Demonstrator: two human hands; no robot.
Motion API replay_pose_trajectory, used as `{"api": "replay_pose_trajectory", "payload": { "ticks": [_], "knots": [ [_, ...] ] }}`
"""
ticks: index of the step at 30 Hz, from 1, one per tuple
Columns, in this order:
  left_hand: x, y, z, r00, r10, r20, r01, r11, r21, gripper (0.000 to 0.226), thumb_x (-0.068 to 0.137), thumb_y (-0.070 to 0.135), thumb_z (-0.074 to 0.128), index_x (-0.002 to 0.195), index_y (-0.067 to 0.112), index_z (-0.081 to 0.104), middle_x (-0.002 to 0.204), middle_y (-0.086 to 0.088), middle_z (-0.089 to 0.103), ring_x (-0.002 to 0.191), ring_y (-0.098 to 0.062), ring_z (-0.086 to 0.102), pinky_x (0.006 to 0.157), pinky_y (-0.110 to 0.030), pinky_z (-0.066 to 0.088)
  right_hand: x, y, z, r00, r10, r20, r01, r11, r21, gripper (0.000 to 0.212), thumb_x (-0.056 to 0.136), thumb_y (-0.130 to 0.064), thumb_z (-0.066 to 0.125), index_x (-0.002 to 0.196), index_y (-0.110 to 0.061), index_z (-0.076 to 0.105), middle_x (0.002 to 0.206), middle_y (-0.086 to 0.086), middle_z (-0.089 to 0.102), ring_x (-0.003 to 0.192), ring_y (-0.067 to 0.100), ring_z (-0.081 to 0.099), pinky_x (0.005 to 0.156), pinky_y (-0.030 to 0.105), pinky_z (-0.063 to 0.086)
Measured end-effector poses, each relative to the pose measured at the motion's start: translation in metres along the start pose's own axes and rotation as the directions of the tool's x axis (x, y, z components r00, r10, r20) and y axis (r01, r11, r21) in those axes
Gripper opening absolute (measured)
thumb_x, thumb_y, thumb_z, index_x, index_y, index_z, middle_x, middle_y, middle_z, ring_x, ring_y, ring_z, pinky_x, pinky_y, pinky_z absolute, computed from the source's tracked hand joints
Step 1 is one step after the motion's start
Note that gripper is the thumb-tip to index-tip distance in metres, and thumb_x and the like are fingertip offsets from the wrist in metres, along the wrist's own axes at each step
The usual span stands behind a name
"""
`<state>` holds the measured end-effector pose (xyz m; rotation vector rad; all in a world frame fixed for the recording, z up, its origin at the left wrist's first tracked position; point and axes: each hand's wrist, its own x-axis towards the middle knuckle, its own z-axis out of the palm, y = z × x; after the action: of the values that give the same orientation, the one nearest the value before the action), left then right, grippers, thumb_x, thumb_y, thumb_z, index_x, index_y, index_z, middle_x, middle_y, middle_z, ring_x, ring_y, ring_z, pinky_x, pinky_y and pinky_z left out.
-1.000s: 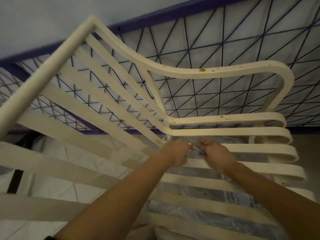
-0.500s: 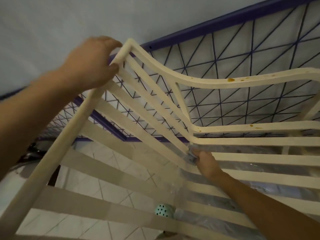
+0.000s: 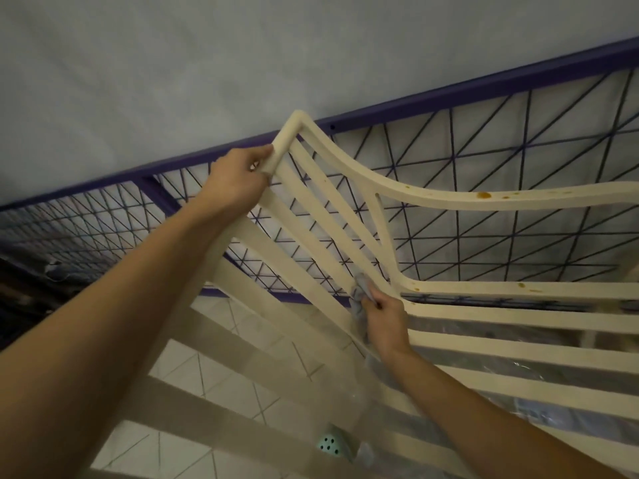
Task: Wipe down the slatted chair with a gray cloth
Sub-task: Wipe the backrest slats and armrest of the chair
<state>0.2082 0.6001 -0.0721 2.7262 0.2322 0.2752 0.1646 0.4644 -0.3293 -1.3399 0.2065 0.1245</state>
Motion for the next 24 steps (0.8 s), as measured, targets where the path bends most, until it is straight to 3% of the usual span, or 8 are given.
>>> {"api": "replay_pose_trajectory", "payload": {
  "ticks": [2, 7, 9, 12, 17, 20, 22, 24],
  "knots": [
    [0.000, 0.000, -0.002, 1.000, -0.023, -0.002, 0.023, 0.998, -0.062, 0.047, 0.097, 0.020, 0.048, 0.143, 0.030, 0.044, 0.139, 0.001, 0.050, 0.120, -0.020, 0.051, 0.101, -0.032, 0.038, -0.004, -0.016, 0.016, 0.998, -0.053, 0.017, 0.053, 0.998, 0.030, 0.033, 0.095, -0.002, 0.053, 0.127, -0.009, 0.059, 0.112, -0.008, 0.063, 0.095, -0.001, 0.058, 0.079, -0.001, 0.041],
    [0.000, 0.001, -0.003, 1.000, -0.001, -0.009, 0.000, 0.994, -0.114, 0.045, 0.097, 0.014, 0.048, 0.142, 0.022, 0.048, 0.140, 0.002, 0.051, 0.125, -0.017, 0.049, 0.093, -0.022, 0.031, -0.014, -0.052, 0.045, 0.984, -0.154, 0.090, 0.143, 0.983, 0.117, 0.037, 0.097, -0.003, 0.050, 0.123, -0.029, 0.056, 0.097, -0.031, 0.058, 0.092, -0.024, 0.053, 0.082, -0.004, 0.034],
    [0.000, 0.000, -0.005, 1.000, 0.003, -0.016, -0.005, 0.992, -0.129, 0.044, 0.098, 0.013, 0.048, 0.141, 0.021, 0.049, 0.139, 0.001, 0.051, 0.126, -0.018, 0.047, 0.095, -0.022, 0.030, -0.017, -0.063, 0.055, 0.975, -0.189, 0.117, 0.174, 0.976, 0.128, 0.037, 0.097, -0.004, 0.049, 0.124, -0.027, 0.058, 0.107, -0.030, 0.061, 0.102, -0.023, 0.050, 0.093, 0.000, 0.034],
    [0.000, -0.001, -0.005, 1.000, -0.002, -0.022, -0.001, 0.991, -0.134, 0.043, 0.098, 0.012, 0.047, 0.140, 0.021, 0.050, 0.139, 0.001, 0.052, 0.127, -0.018, 0.047, 0.098, -0.023, 0.031, -0.017, -0.076, 0.065, 0.959, -0.231, 0.164, 0.208, 0.967, 0.144, 0.039, 0.098, -0.008, 0.049, 0.136, -0.016, 0.053, 0.140, -0.017, 0.047, 0.131, -0.008, 0.037, 0.112, 0.017, 0.028],
    [0.002, -0.005, -0.004, 1.000, -0.010, -0.021, 0.006, 0.985, -0.173, 0.044, 0.098, 0.009, 0.042, 0.139, 0.019, 0.051, 0.141, 0.000, 0.050, 0.129, -0.018, 0.045, 0.099, -0.025, 0.032, -0.023, -0.107, 0.083, 0.929, -0.314, 0.195, 0.292, 0.947, 0.136, 0.041, 0.099, -0.006, 0.047, 0.139, -0.015, 0.049, 0.147, -0.010, 0.042, 0.134, -0.004, 0.031, 0.100, -0.001, 0.023],
    [0.004, -0.006, -0.002, 1.000, -0.021, -0.021, 0.016, 0.977, -0.211, 0.045, 0.096, 0.005, 0.040, 0.137, 0.018, 0.053, 0.136, -0.005, 0.054, 0.121, -0.021, 0.053, 0.091, -0.024, 0.040, -0.026, -0.128, 0.097, 0.910, -0.351, 0.220, 0.311, 0.930, 0.196, 0.045, 0.096, -0.001, 0.048, 0.138, -0.018, 0.049, 0.146, -0.009, 0.045, 0.138, 0.002, 0.033, 0.115, 0.021, 0.027],
    [0.006, -0.007, -0.002, 0.999, -0.038, 0.000, 0.037, 0.959, -0.283, 0.048, 0.094, 0.003, 0.039, 0.137, 0.018, 0.053, 0.122, -0.014, 0.061, 0.100, -0.026, 0.063, 0.072, -0.028, 0.051, -0.025, -0.141, 0.105, 0.906, -0.369, 0.208, 0.321, 0.918, 0.233, 0.046, 0.095, 0.001, 0.048, 0.136, -0.019, 0.052, 0.144, -0.008, 0.048, 0.136, 0.006, 0.038, 0.114, 0.036, 0.034],
    [0.006, -0.007, -0.002, 0.999, -0.039, 0.022, 0.044, 0.953, -0.301, 0.049, 0.093, 0.002, 0.039, 0.137, 0.018, 0.053, 0.112, -0.017, 0.064, 0.088, -0.028, 0.065, 0.059, -0.027, 0.049, -0.025, -0.148, 0.109, 0.904, -0.377, 0.201, 0.326, 0.913, 0.246, 0.046, 0.095, 0.001, 0.047, 0.136, -0.020, 0.052, 0.143, -0.008, 0.050, 0.135, 0.007, 0.041, 0.112, 0.039, 0.038]
  ]
}}
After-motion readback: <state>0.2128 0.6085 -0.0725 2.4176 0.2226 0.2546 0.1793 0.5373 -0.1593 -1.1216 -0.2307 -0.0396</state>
